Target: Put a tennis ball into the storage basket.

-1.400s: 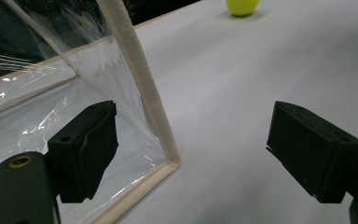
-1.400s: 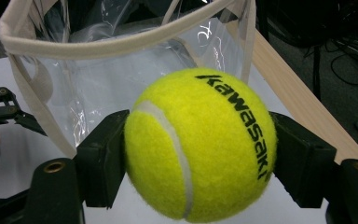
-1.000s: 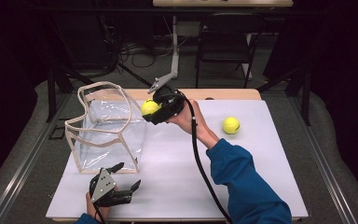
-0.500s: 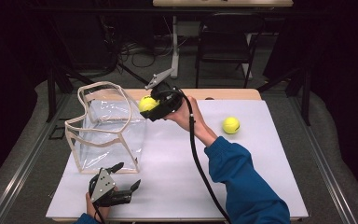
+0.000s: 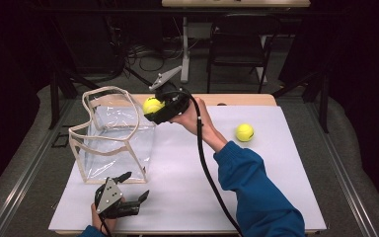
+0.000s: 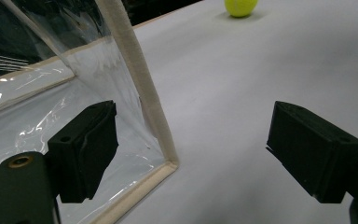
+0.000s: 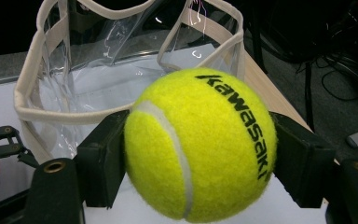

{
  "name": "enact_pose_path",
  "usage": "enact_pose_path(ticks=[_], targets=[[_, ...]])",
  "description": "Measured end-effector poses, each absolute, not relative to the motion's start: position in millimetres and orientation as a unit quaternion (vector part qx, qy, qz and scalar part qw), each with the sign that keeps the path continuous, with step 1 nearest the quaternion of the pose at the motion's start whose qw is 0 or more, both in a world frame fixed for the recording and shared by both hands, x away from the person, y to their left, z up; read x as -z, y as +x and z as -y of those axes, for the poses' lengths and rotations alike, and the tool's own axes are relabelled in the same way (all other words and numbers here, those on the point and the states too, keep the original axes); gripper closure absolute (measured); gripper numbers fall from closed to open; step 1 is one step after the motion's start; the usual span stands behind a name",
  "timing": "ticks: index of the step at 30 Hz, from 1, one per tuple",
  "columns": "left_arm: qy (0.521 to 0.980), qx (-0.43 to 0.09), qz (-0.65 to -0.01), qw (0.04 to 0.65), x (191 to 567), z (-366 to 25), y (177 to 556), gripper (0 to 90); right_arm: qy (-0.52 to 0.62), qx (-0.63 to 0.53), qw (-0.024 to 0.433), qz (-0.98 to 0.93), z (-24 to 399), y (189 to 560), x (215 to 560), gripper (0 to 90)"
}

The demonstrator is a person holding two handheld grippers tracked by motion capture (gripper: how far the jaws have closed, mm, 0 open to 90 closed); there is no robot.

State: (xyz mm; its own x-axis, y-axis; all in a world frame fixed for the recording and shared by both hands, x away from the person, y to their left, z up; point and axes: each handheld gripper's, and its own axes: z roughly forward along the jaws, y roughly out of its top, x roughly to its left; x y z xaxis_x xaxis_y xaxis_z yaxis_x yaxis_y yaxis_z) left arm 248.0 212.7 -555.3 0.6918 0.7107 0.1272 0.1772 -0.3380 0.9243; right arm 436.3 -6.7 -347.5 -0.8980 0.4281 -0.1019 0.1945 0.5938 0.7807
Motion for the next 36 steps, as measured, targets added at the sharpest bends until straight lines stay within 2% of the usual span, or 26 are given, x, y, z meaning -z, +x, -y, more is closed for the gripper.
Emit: enact_pose_path(ticks=[36], targets=[[0.769, -0.267, -0.287, 0.504, 555, -214, 247, 16.0, 0.175, -0.436, 0.152, -0.869, -16, 437, 334, 26.3]])
